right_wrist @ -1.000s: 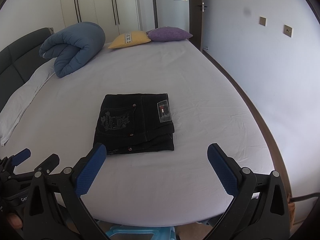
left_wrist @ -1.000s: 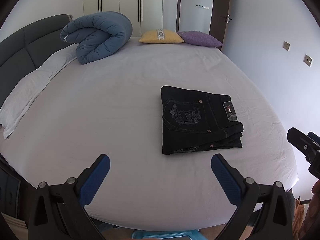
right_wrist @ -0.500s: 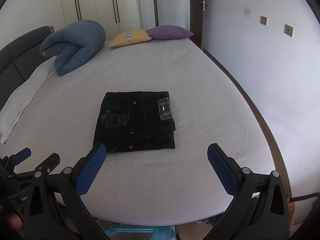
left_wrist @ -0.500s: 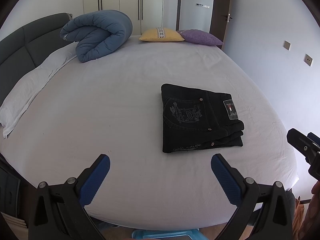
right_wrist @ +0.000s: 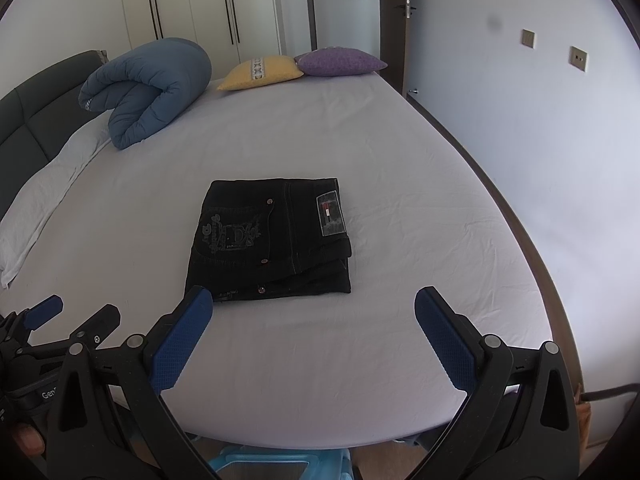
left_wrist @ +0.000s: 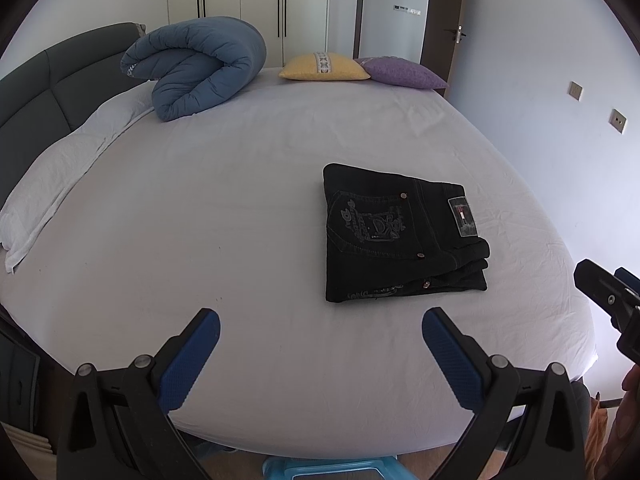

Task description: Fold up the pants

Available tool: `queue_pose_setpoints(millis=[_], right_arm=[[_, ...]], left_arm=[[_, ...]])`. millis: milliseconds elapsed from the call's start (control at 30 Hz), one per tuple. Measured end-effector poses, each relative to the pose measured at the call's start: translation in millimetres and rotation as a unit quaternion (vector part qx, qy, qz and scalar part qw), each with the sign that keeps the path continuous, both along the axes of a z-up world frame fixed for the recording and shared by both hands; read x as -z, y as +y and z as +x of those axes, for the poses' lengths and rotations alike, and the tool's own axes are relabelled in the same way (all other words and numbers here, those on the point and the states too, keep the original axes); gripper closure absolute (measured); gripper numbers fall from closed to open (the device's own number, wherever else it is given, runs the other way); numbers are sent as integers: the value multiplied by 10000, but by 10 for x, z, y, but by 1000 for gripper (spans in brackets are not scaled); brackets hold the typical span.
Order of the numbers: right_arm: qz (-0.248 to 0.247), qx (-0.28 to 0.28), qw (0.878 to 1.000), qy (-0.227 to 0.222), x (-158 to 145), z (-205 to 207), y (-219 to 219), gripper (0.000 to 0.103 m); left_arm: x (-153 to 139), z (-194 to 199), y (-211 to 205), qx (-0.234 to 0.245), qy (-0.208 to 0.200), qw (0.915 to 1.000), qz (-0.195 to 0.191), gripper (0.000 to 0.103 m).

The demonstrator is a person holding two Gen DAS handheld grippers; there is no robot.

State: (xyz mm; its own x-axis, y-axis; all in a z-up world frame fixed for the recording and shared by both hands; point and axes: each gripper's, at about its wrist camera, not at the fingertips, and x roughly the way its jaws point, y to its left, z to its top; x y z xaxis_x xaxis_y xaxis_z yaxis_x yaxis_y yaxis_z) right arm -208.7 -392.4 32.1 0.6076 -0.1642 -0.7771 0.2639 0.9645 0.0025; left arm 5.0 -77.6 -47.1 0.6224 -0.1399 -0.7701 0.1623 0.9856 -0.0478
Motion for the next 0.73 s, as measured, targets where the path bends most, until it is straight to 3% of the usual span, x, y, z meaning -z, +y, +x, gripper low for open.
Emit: queue_pose_setpoints(millis=[567, 733], right_arm=[[22, -2, 10000, 32, 25, -14, -59, 0], [42, 23, 10000, 42, 42, -40, -104, 0]], left_arm=[[65, 11, -21, 20, 85, 10000, 17, 0], [51, -12, -30, -43, -38, 9998, 183, 0]])
